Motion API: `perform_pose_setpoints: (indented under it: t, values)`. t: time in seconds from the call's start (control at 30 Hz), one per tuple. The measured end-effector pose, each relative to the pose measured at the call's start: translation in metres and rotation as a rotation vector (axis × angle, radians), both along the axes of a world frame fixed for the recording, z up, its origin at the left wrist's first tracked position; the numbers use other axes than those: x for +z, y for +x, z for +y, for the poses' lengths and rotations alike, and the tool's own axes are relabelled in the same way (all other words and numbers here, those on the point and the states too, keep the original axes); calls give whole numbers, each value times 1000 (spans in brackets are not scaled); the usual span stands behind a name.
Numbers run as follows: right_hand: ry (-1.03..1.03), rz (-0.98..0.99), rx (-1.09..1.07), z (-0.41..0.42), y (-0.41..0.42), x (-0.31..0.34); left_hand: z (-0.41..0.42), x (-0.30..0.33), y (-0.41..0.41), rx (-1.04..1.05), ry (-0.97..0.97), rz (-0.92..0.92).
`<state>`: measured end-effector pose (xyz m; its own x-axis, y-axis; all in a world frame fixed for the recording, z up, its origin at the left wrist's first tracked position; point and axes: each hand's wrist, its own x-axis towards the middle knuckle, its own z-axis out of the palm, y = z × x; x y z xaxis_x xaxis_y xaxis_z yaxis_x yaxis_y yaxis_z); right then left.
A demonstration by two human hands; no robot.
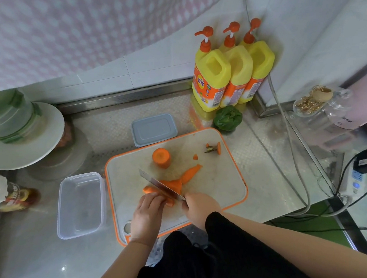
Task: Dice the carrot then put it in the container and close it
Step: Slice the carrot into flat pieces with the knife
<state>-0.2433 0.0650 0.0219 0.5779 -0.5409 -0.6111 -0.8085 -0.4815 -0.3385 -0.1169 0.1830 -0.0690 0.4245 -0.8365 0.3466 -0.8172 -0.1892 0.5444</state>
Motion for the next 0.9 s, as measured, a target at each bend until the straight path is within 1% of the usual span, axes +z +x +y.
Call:
perform_pose_setpoints:
  t: [0.1,0.23,0.4,0.7,0.9]
  values:
    - [-25,-25,55,5,-4,8,-1,1,0,-15,-17,-31]
    - [-63,-29,111,10,-8,17,-1,0,1,-10,-26,-22]
    - [-55,-9,108,12,-7,23,-1,-4,1,1,-28,-23]
    - [-14,87,126,12,2,23,-2,-3,-3,35,-59,48]
    - [-19,84,142,12,12,19,-3,-2,-2,38,-63,49]
